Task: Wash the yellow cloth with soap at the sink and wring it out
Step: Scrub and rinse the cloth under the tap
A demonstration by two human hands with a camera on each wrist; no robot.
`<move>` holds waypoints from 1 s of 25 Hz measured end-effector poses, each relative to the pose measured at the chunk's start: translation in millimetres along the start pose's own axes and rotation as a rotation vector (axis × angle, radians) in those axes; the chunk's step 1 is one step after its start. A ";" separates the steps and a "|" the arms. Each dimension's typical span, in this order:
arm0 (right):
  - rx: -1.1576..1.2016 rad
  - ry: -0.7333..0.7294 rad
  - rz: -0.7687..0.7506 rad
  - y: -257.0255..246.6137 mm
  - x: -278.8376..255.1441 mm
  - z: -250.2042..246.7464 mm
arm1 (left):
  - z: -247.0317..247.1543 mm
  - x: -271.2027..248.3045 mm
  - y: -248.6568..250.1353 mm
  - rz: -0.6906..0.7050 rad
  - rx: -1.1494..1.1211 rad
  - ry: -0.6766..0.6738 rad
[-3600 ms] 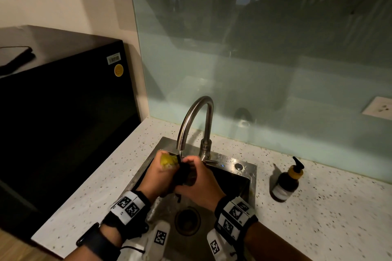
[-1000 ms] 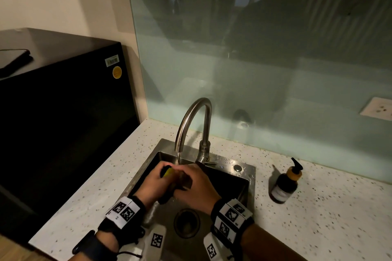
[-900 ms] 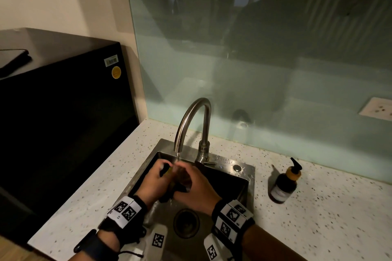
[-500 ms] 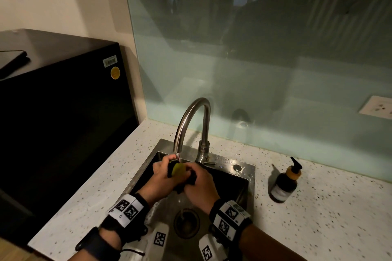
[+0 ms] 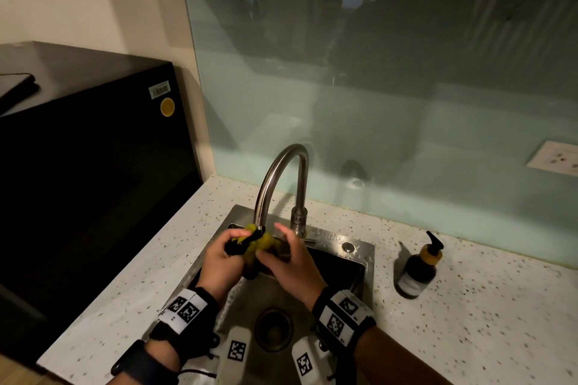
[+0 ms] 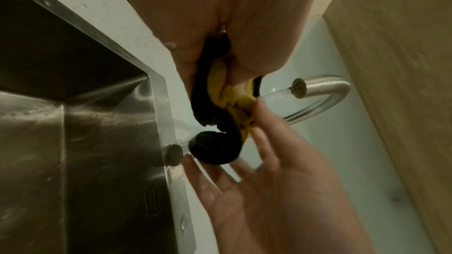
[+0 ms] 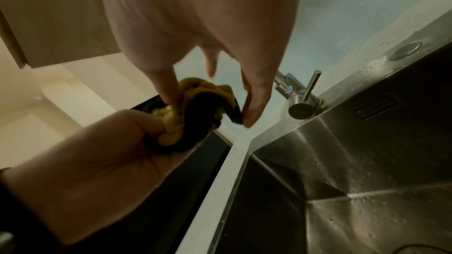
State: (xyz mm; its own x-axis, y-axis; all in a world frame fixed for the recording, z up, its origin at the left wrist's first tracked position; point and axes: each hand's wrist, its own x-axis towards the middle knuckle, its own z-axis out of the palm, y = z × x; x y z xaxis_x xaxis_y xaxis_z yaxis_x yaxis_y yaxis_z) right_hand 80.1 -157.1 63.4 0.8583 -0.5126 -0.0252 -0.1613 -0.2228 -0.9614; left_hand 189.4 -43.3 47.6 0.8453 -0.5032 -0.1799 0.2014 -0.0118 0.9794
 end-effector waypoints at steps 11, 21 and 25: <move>-0.143 0.118 -0.045 -3.2 -5.3 -2.9 | 6.6 -20.3 30.5 -0.193 0.112 -0.229; -0.139 -0.075 -0.018 -4.4 -8.3 9.6 | 19.8 -20.2 33.3 -0.139 0.105 -0.141; -0.215 -0.039 -0.043 -13.1 -7.0 4.1 | 17.0 -22.4 30.8 -0.101 0.144 -0.227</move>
State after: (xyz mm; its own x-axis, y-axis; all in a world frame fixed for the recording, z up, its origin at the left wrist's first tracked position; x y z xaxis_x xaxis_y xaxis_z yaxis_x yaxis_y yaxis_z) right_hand 78.2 -147.1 75.0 0.8839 -0.4676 0.0004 -0.2205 -0.4176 -0.8815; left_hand 168.2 -47.1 83.3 0.6886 -0.6737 -0.2681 0.1927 -0.1864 0.9634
